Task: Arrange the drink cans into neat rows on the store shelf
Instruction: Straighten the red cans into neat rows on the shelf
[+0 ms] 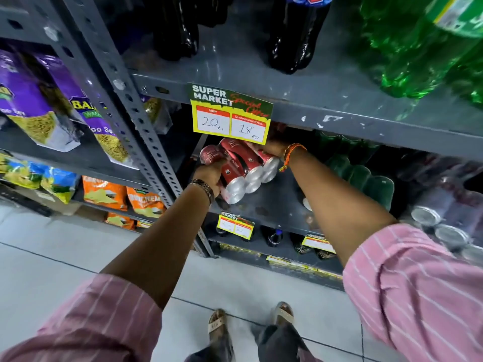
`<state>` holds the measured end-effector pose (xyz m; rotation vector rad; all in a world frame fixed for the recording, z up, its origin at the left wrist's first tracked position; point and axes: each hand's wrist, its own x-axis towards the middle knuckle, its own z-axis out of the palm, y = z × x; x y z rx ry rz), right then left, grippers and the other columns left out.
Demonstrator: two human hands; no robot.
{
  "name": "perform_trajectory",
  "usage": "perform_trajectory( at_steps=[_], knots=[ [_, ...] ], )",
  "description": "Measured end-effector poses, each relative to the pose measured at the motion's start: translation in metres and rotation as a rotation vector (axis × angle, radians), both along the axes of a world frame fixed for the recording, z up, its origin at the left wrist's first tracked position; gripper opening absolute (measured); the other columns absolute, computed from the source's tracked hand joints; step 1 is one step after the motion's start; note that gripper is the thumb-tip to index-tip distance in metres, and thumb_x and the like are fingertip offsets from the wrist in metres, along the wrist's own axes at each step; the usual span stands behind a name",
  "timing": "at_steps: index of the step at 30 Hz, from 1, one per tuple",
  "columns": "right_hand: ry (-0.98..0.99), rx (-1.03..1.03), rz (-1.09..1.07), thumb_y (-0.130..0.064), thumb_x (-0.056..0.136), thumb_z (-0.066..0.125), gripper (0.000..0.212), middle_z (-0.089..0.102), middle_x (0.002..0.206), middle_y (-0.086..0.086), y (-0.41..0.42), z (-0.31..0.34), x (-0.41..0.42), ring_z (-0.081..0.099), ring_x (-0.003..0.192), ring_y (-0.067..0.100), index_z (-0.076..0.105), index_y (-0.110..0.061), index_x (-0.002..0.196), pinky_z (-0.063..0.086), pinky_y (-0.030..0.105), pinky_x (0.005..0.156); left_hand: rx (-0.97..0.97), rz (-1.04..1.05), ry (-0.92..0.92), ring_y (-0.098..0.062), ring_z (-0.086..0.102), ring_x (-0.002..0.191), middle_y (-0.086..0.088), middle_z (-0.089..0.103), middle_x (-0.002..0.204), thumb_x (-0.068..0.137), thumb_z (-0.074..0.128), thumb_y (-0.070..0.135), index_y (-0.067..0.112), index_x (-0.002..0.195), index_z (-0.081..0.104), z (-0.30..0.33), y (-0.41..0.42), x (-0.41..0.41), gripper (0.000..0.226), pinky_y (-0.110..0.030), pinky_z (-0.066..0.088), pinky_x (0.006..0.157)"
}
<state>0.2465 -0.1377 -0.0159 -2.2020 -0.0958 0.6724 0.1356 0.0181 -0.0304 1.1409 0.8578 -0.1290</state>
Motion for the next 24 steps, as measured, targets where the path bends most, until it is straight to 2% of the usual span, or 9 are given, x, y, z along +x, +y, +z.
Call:
perform_trajectory(
  at_steps=[3, 6, 8, 10, 11, 13, 16, 20, 24],
  knots=[
    [0.050, 0.178, -0.025, -0.033, 0.091, 0.068, 0.054, 0.062, 0.134, 0.006, -0.007, 0.005, -0.009, 0.061, 0.111, 0.022, 0.053, -0.011, 0.138, 0.055, 0.023, 0.076, -0.001, -0.012, -0.004, -0.025, 0.068, 0.079, -0.017, 0.069, 0.123, 0.085, 0.074, 0.019, 0.009, 0.111, 0.061, 0.010, 0.005, -0.002, 0.031, -0.040, 0.055, 0.078],
    [0.110, 0.150, -0.011, -0.023, 0.096, 0.062, 0.046, 0.061, 0.129, 0.006, -0.016, 0.013, -0.020, 0.059, 0.116, 0.024, 0.052, -0.006, 0.138, 0.048, 0.032, 0.101, 0.028, -0.074, -0.021, -0.023, 0.065, 0.078, -0.017, 0.067, 0.126, 0.088, 0.069, 0.013, 0.007, 0.122, 0.059, 0.024, 0.004, -0.001, 0.036, -0.035, 0.051, 0.063],
    [0.097, 0.147, -0.053, -0.034, 0.079, 0.078, 0.060, 0.066, 0.130, 0.011, -0.024, 0.010, -0.027, 0.062, 0.121, 0.028, 0.061, -0.008, 0.130, 0.045, 0.041, 0.111, 0.096, -0.145, -0.036, -0.024, 0.064, 0.087, -0.016, 0.065, 0.129, 0.090, 0.067, 0.011, 0.005, 0.127, 0.057, 0.031, 0.002, 0.000, 0.039, -0.033, 0.048, 0.058],
    [-0.010, 0.126, -0.144, -0.046, 0.049, 0.084, 0.077, 0.073, 0.119, 0.007, -0.035, -0.008, -0.028, 0.069, 0.111, 0.025, 0.070, -0.013, 0.117, 0.052, 0.043, 0.104, 0.198, -0.198, -0.062, -0.025, 0.063, 0.097, -0.015, 0.065, 0.130, 0.090, 0.066, 0.007, 0.004, 0.132, 0.056, 0.033, 0.002, 0.002, 0.043, -0.032, 0.048, 0.061],
    [-0.075, 0.098, -0.151, -0.047, 0.045, 0.083, 0.078, 0.074, 0.116, 0.006, -0.038, -0.014, -0.033, 0.070, 0.108, 0.024, 0.071, -0.015, 0.115, 0.055, 0.044, 0.101, 0.259, -0.212, -0.086, -0.026, 0.063, 0.101, -0.014, 0.065, 0.129, 0.088, 0.067, 0.004, 0.005, 0.133, 0.055, 0.032, 0.004, 0.000, 0.046, -0.033, 0.050, 0.067],
    [-0.194, 0.069, -0.181, -0.040, 0.050, 0.082, 0.071, 0.074, 0.115, 0.005, -0.041, -0.020, -0.054, 0.070, 0.108, 0.023, 0.069, -0.015, 0.115, 0.056, 0.043, 0.099, 0.380, -0.253, -0.125, -0.028, 0.064, 0.107, -0.010, 0.065, 0.127, 0.078, 0.074, 0.003, 0.009, 0.132, 0.053, 0.029, 0.007, -0.007, 0.058, -0.038, 0.051, 0.082],
    [-0.297, 0.122, -0.249, -0.030, 0.056, 0.087, 0.069, 0.072, 0.116, 0.008, -0.040, -0.026, -0.091, 0.068, 0.107, 0.023, 0.058, -0.013, 0.116, 0.055, 0.041, 0.096, 0.596, -0.347, -0.126, -0.029, 0.065, 0.111, -0.007, 0.069, 0.123, 0.056, 0.076, 0.018, 0.018, 0.123, 0.055, 0.008, 0.019, -0.013, 0.070, -0.050, 0.049, 0.101],
    [-0.380, 0.124, -0.291, -0.022, 0.062, 0.090, 0.063, 0.069, 0.112, 0.004, -0.037, -0.040, -0.124, 0.066, 0.099, 0.018, 0.049, -0.016, 0.109, 0.053, 0.032, 0.083, 0.795, -0.408, -0.124, -0.029, 0.064, 0.112, -0.006, 0.069, 0.122, 0.068, 0.078, 0.011, 0.022, 0.123, 0.051, 0.007, 0.016, -0.032, 0.061, -0.048, 0.050, 0.101],
    [-0.394, 0.114, -0.325, -0.018, 0.057, 0.089, 0.066, 0.065, 0.109, -0.006, -0.033, -0.060, -0.144, 0.065, 0.101, 0.014, 0.046, -0.026, 0.106, 0.057, 0.040, 0.088, 0.924, -0.388, -0.196, -0.028, 0.067, 0.102, -0.010, 0.072, 0.112, 0.070, 0.081, 0.017, 0.016, 0.125, 0.053, -0.001, 0.013, -0.052, 0.062, -0.033, 0.053, 0.086]
  ],
)
